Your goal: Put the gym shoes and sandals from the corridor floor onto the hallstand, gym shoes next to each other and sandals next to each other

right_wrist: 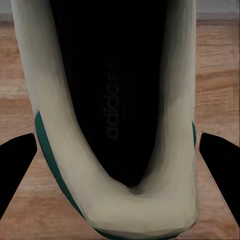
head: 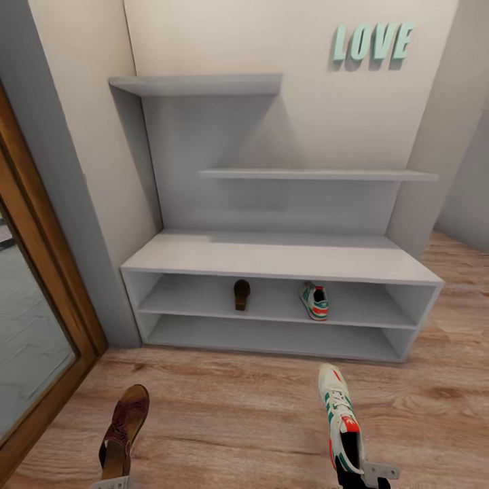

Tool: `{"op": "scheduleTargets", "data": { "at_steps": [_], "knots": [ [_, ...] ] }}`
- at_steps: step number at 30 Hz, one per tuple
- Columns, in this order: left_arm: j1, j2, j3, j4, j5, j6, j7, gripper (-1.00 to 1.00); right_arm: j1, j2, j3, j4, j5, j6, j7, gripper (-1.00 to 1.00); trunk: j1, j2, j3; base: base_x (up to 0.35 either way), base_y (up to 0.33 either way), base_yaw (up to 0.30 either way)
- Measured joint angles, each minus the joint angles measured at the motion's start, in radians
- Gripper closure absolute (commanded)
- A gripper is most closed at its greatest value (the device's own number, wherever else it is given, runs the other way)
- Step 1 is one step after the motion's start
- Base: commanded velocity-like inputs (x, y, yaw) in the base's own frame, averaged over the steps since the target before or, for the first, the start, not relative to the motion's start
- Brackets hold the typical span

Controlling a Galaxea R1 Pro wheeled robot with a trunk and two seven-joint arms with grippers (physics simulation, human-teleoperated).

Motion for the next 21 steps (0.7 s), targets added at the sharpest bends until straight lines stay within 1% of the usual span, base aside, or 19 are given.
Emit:
{"op": "scheduleTargets", "data": {
  "at_steps": [5, 8, 13, 21],
  "knots": [
    [0.0, 0.0, 0.002, 0.0, 0.001, 0.0, 0.0, 1.0, 0.0, 0.0, 0.0, 0.0, 0.0, 0.0, 0.0, 1.0, 0.0, 0.0, 0.0, 0.0, 0.0, -0.257],
    [0.0, 0.0, 0.002, 0.0, 0.002, 0.0, 0.0, 1.0, 0.0, 0.0, -0.001, 0.0, -0.001, 0.0, 0.0, 1.0, 0.0, 0.0, 0.0, 0.0, 0.103, -0.167],
    [0.0, 0.0, 0.003, -0.001, 0.002, 0.0, 0.0, 1.0, 0.0, 0.0, 0.002, 0.001, 0.002, 0.0, -0.001, 1.0, 0.0, 0.0, 0.0, 0.0, 0.218, -0.032],
    [0.0, 0.0, 0.003, 0.0, 0.002, 0.0, 0.0, 1.0, 0.0, -0.007, 0.001, 0.003, 0.003, -0.001, -0.001, 1.0, 0.0, 0.0, 0.0, 0.0, 0.043, -0.003]
  ]
}}
